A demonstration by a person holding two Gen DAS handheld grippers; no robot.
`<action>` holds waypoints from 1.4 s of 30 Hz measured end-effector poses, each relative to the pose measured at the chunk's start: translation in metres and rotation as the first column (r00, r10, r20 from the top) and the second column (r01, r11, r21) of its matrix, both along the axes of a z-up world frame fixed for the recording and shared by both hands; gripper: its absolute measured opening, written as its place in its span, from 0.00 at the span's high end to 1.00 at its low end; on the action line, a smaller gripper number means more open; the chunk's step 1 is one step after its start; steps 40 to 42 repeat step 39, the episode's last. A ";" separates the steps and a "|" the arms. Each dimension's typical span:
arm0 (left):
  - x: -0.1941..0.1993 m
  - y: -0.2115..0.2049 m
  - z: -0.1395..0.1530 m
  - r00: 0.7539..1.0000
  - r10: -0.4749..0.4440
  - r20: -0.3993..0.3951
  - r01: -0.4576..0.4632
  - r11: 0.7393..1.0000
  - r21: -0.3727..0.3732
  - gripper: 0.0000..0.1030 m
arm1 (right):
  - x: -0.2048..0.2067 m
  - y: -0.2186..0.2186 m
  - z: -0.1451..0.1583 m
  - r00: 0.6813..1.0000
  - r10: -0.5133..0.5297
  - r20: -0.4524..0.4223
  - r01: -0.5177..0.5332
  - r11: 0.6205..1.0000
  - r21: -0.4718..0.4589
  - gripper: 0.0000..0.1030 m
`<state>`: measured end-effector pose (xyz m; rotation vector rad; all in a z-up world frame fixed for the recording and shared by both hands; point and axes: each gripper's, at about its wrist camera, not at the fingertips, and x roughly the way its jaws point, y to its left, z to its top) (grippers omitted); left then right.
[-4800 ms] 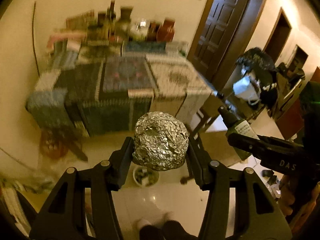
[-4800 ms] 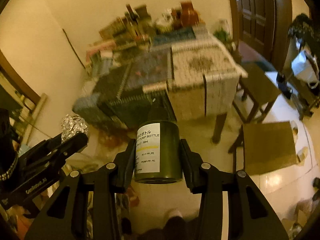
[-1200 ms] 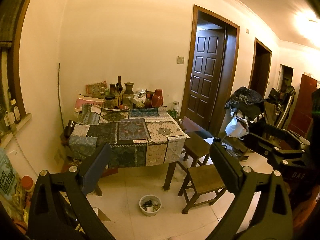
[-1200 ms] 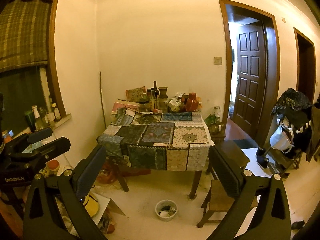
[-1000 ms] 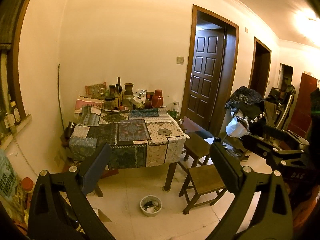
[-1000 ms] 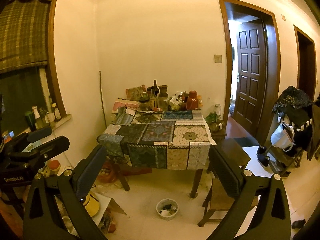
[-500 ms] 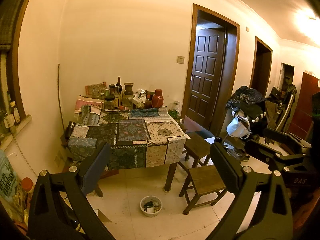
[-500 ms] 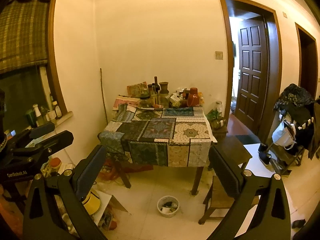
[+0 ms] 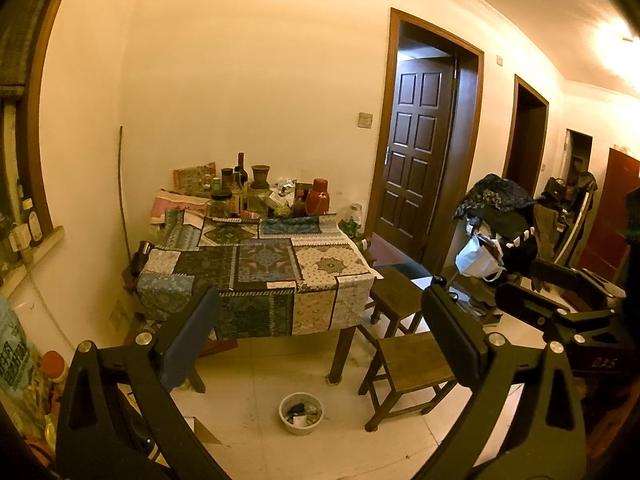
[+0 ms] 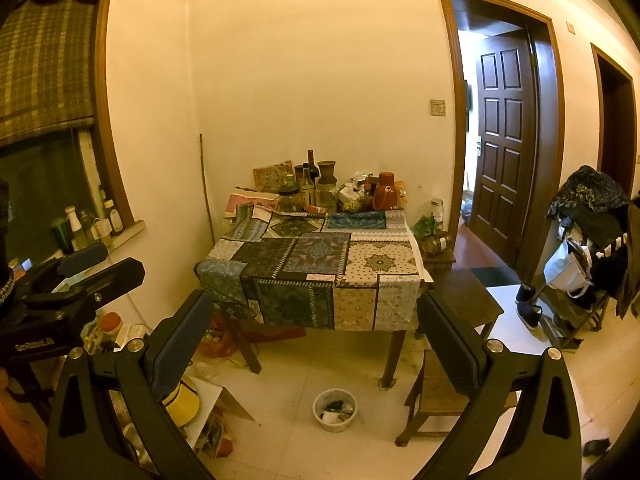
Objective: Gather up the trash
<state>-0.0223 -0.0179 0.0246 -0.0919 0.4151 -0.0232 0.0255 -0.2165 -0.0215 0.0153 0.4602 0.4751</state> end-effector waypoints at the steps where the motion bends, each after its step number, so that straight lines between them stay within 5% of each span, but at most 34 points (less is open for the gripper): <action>1: 0.000 -0.002 -0.002 1.000 0.003 -0.001 -0.003 1.000 -0.002 0.02 | 0.000 0.000 0.000 1.000 0.000 0.000 0.000 1.000 0.000 0.01; 42: 0.012 -0.025 -0.012 1.000 -0.005 -0.007 0.005 1.000 0.003 0.01 | 0.020 0.007 0.000 1.000 0.008 -0.030 -0.008 1.000 0.003 0.01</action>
